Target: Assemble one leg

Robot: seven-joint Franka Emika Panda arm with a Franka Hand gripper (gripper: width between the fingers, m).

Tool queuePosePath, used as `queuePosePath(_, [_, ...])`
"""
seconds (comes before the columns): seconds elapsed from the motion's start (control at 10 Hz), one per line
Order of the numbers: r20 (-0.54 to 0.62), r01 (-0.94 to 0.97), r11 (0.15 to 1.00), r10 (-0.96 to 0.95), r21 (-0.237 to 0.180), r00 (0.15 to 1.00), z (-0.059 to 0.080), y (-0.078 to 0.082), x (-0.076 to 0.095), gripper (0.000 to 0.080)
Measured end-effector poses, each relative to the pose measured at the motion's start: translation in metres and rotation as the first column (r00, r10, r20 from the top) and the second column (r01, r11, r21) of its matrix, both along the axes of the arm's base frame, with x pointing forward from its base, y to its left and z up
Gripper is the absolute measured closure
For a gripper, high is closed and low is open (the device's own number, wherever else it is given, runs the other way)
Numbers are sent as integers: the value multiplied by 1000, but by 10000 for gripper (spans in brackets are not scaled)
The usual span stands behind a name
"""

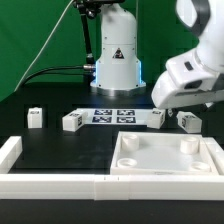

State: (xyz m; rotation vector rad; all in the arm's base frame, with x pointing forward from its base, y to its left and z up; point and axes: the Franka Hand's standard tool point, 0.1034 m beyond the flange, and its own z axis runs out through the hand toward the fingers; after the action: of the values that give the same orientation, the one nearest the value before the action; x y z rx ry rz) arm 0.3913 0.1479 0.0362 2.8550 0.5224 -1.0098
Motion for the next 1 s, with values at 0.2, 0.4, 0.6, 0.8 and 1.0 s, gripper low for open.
queuePosePath(0.2, [-157,-11,999,4,-46,988,-4,-1,-7,150])
queuePosePath(0.4, [-240,-28,997,9,-76,971,-16,5,-10,150])
queuePosePath(0.6, [-231,-38,996,20,-76,973,-22,8,-19,150])
queuePosePath(0.8, [-238,-46,995,25,-84,971,-26,12,-26,150])
queuePosePath(1.0, [-232,-46,996,26,-79,972,-28,11,-25,150])
